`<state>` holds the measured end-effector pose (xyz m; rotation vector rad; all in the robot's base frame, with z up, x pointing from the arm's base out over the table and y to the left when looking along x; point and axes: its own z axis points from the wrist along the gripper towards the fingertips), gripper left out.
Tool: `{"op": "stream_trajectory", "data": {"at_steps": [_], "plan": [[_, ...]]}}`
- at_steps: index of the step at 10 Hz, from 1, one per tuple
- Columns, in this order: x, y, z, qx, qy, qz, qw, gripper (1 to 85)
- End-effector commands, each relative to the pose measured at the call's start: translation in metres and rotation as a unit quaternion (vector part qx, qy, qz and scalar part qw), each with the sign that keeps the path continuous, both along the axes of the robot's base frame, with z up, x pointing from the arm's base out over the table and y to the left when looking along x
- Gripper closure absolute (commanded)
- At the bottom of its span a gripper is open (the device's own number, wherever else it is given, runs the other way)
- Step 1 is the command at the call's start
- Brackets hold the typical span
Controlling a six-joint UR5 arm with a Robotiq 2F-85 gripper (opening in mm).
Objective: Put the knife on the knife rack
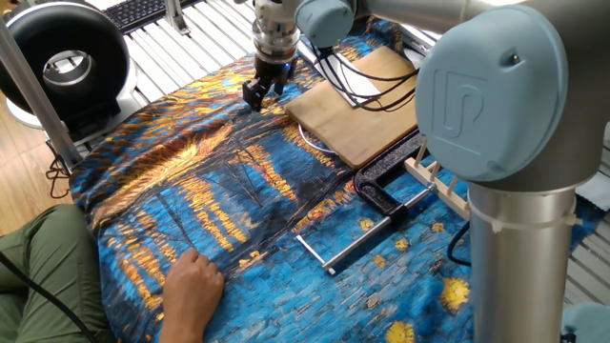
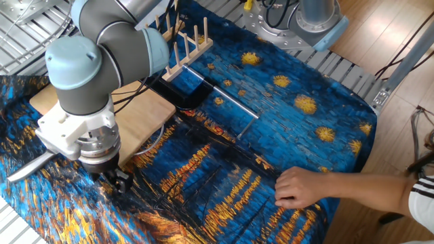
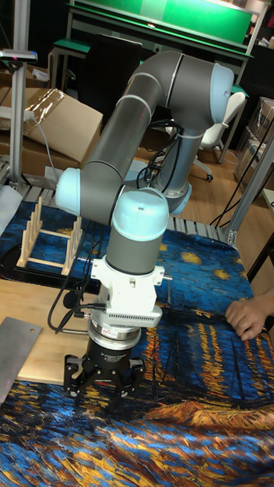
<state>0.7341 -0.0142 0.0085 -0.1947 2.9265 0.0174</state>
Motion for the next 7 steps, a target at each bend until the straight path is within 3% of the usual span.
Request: {"op": "stream_trajectory", "data": {"at_steps": [1,5,7], "plan": [[-0.010,0.000,0.019,0.006,0.011,-0.003,0.9999,19.7],[-0.051,-0.009,0.109,-0.004,0.054,-0.012,0.9985,19.7],[-0.056,-0.014,0.143,-0.012,0.070,-0.015,0.9974,20.7]]}}
